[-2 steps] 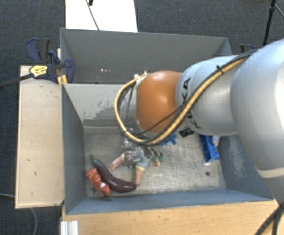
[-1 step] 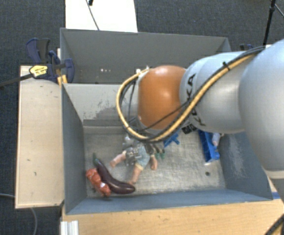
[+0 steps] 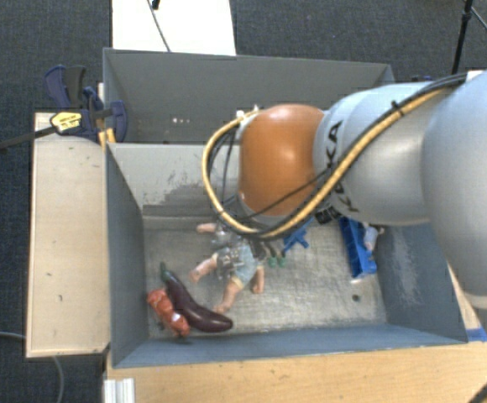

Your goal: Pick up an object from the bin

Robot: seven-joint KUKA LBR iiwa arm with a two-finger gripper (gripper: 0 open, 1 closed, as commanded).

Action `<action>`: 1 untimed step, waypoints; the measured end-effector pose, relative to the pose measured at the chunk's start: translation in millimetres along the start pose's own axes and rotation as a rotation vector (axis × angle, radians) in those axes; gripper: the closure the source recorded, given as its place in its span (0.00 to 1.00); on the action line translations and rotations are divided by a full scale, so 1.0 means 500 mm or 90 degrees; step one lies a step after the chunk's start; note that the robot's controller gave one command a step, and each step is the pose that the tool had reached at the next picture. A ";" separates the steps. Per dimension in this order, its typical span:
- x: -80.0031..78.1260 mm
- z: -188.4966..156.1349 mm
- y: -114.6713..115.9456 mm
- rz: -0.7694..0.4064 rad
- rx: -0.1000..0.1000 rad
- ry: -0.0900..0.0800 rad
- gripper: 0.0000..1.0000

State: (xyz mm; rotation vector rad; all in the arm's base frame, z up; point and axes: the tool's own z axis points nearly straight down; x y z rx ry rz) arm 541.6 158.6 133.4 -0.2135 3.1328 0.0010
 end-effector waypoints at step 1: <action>0.000 -0.029 0.000 0.000 0.000 0.000 1.00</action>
Offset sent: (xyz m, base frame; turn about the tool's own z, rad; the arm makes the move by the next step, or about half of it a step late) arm 0.0000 0.0000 0.0272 0.0000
